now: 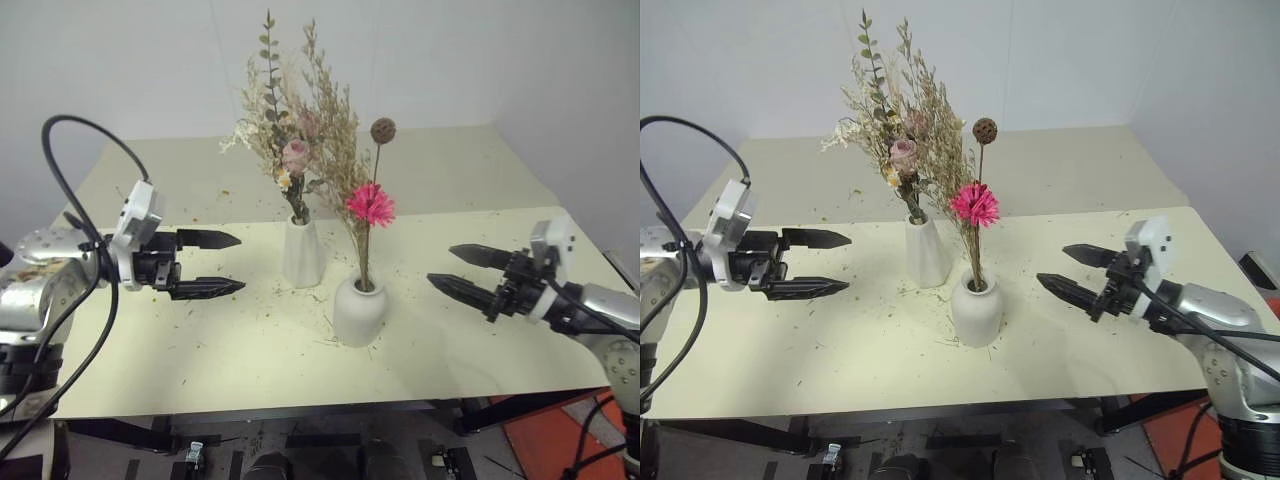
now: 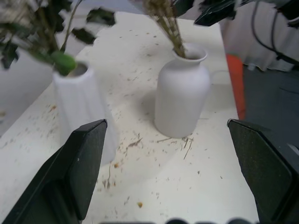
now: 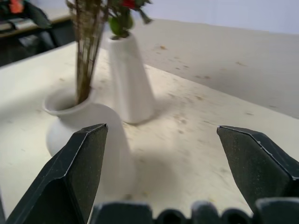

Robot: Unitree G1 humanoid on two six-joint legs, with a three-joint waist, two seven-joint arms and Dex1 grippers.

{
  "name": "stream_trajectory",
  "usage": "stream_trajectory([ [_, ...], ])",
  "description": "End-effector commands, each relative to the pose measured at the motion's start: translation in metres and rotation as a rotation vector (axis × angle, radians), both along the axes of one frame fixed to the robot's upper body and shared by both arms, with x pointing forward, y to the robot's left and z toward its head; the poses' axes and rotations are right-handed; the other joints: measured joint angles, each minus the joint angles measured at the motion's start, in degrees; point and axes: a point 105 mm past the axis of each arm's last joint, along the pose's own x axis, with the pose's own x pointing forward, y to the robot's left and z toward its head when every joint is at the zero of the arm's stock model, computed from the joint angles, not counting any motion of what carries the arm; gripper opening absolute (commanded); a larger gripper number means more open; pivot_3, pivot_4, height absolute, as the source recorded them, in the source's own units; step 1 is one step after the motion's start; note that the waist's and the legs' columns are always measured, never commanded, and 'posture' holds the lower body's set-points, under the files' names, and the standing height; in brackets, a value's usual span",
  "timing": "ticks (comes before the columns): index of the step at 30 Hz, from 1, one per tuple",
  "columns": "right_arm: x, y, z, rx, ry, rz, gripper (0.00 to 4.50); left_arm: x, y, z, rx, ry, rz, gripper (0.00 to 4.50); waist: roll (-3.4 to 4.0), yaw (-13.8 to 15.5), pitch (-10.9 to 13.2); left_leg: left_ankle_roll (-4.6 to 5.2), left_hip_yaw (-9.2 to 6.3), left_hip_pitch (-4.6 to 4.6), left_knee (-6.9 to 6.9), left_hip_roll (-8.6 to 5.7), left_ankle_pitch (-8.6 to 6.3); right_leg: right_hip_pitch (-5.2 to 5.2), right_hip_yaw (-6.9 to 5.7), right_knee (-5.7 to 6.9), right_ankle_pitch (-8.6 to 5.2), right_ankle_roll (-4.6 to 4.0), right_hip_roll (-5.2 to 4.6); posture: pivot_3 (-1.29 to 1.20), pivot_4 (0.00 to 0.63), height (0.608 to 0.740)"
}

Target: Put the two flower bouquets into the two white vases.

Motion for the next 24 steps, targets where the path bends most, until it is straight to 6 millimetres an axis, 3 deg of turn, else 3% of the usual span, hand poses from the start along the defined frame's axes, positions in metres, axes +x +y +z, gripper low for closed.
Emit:
stream_trajectory([
  [1, -0.005, -0.013, 0.013, -0.031, -0.057, -0.021, 4.46, -0.004, 0.006, 0.013, -0.011, -0.077, 0.043, 4.50, 0.00, 0.2, 0.0, 0.00, 0.00, 0.01, 0.00, 0.00, 0.00, 0.01, 0.00, 0.00, 0.00, 0.00, 0.00, 0.00, 0.150, 0.740],
  [6, -0.010, -0.034, 0.002, -0.105, -0.004, -0.064, 4.46, -0.008, 0.027, 0.001, -0.024, -0.052, 0.138, 4.50, 0.00, 0.8, 0.0, 0.03, 0.02, 0.08, -0.02, 0.01, -0.02, 0.06, 0.02, -0.03, 0.00, 0.00, -0.01, 0.00, 0.150, 0.740],
  [10, -0.010, -0.047, 0.005, -0.140, -0.011, -0.099, 4.46, -0.009, 0.037, -0.003, -0.019, -0.040, 0.182, 4.50, 0.00, 1.0, 0.0, 0.03, 0.03, 0.08, -0.01, -0.02, -0.02, 0.07, 0.02, -0.04, 0.00, 0.00, -0.05, 0.00, 0.150, 0.740],
  [24, -0.009, -0.043, 0.012, -0.157, -0.020, -0.090, 4.46, -0.011, 0.026, -0.004, -0.044, -0.039, 0.162, 4.50, 0.00, 0.9, 0.0, 0.03, 0.04, 0.13, -0.02, 0.00, -0.03, 0.12, 0.01, -0.05, 0.00, 0.00, -0.04, 0.00, 0.150, 0.740],
])
